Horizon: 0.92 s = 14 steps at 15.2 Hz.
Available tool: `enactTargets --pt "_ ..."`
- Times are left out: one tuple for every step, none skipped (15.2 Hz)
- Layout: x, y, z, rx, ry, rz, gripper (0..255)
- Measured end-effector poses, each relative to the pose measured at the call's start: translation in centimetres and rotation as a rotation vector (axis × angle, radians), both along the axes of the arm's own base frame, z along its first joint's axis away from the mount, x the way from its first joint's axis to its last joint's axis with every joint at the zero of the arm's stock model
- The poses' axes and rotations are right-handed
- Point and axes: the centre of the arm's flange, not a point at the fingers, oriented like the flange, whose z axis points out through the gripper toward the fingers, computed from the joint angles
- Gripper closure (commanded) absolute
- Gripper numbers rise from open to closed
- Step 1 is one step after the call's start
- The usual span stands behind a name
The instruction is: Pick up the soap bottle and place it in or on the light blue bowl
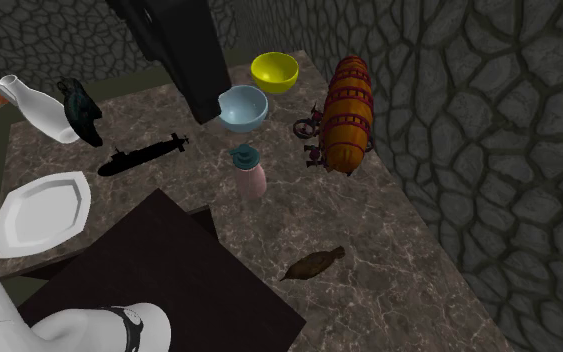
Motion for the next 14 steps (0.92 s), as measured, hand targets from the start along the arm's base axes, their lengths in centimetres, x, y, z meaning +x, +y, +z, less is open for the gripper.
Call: enactTargets --pt "0.0 0.0 0.0 0.0 0.0 0.0 0" --pt "0.3 0.2 -0.4 0.001 0.004 -0.004 0" --pt "0.8 0.4 -1.3 0.002 0.01 -0.011 0" --pt "1.6 0.6 -2.5 0.003 0.018 -0.019 0" --pt "2.2 0.8 -3.4 0.004 0.024 -0.027 0" --pt "2.9 1.1 -4.5 0.005 0.032 -0.036 0" --pt "3.7 1.6 -5.5 0.007 0.04 -0.045 0" --pt "4.4 1.9 -6.7 0.008 0.047 -0.054 0" --pt "4.8 2.3 -8.0 0.009 0.055 -0.064 0" --pt "5.8 2.8 -9.0 0.011 0.062 -0.073 0" --pt "6.5 3.0 -10.1 0.012 0.07 -0.082 0" --pt "7.1 3.0 -11.2 0.013 0.078 -0.091 0" --pt "7.6 3.4 -12.3 0.014 0.086 -0.1 0" --pt "8.2 3.8 -13.7 0.016 0.094 -0.11 0"
